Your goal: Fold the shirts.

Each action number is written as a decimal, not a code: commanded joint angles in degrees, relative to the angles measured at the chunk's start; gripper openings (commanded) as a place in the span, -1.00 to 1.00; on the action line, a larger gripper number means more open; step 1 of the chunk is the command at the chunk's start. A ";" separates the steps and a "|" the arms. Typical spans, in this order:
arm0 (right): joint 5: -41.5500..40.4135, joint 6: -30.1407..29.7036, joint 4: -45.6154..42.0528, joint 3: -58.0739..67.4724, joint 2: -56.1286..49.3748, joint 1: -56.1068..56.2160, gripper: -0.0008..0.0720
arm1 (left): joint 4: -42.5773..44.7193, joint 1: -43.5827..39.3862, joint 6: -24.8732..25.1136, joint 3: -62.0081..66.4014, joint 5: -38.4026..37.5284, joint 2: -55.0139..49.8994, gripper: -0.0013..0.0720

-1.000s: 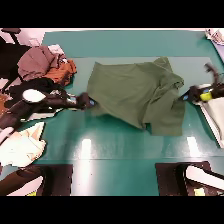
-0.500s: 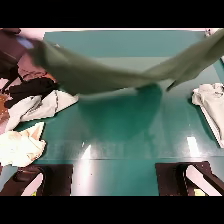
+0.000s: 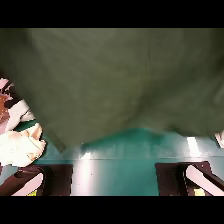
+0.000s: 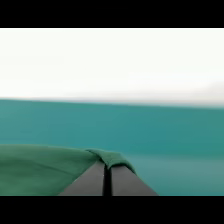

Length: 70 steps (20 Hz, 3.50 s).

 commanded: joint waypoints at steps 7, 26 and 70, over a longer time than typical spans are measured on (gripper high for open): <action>-6.49 3.26 -7.89 -16.61 -34.84 17.07 -0.94 | -0.15 -3.98 11.28 -22.60 19.80 -28.76 -0.88; 0.28 2.45 -9.60 1.64 -53.79 11.34 -0.91 | -1.07 -2.38 15.98 -22.47 33.75 -36.37 -0.88; 2.99 -3.69 -7.74 -70.82 10.14 0.46 0.10 | 1.55 -2.38 26.34 -78.55 12.15 15.10 0.70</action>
